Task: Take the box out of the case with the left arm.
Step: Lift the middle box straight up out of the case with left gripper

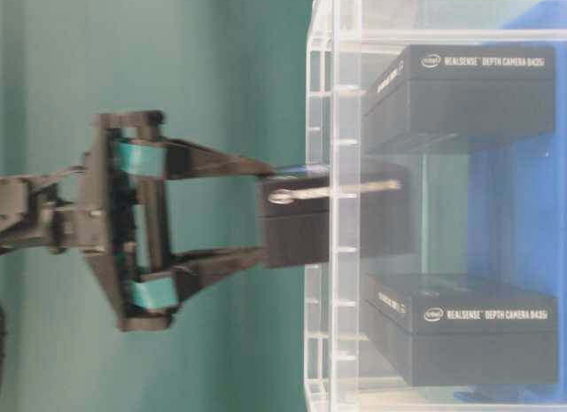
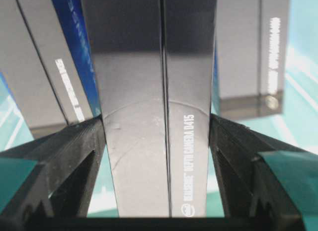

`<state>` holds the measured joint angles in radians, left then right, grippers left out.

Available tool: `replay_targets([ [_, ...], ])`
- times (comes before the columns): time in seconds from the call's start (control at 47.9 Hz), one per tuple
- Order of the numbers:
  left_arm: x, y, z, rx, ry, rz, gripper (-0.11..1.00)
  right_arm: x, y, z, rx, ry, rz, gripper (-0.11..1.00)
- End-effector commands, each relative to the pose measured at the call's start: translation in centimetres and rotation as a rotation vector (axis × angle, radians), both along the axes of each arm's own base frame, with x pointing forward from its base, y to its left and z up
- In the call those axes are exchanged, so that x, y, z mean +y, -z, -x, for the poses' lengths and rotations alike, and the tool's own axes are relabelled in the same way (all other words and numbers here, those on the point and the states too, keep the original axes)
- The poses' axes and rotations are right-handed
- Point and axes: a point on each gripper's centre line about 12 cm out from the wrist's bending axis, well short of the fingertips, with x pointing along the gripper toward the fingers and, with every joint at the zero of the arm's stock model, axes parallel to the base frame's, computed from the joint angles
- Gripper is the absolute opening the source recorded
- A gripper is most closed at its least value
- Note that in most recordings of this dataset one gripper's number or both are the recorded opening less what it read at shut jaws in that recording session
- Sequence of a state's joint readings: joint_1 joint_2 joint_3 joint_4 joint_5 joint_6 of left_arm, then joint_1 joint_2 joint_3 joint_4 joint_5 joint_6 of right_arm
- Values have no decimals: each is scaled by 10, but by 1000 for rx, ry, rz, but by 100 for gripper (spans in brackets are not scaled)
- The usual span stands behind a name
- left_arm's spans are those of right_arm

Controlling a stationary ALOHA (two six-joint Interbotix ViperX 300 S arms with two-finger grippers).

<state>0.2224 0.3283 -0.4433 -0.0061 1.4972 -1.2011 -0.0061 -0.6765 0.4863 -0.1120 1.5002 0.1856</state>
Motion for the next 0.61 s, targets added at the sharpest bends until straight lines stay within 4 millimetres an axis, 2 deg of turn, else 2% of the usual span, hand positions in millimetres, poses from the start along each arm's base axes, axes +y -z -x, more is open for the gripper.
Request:
replay_targets([
  [0.0, -1, -53, 12, -104, -3, -22, 61, 0, -3, -1, -15, 1, 1, 1],
  [0.167, -2, -79, 21, -105, -15, -28, 61, 0, -3, -1, -14, 1, 1, 1],
  [0.313, -5, -95, 26, -107, -25, -26, 61, 0, -4, 0, -17, 3, 1, 1],
  [0.584, -6, -100, 27, -112, -30, -26, 61, -1, -4, 0, -17, 2, 5, 1],
])
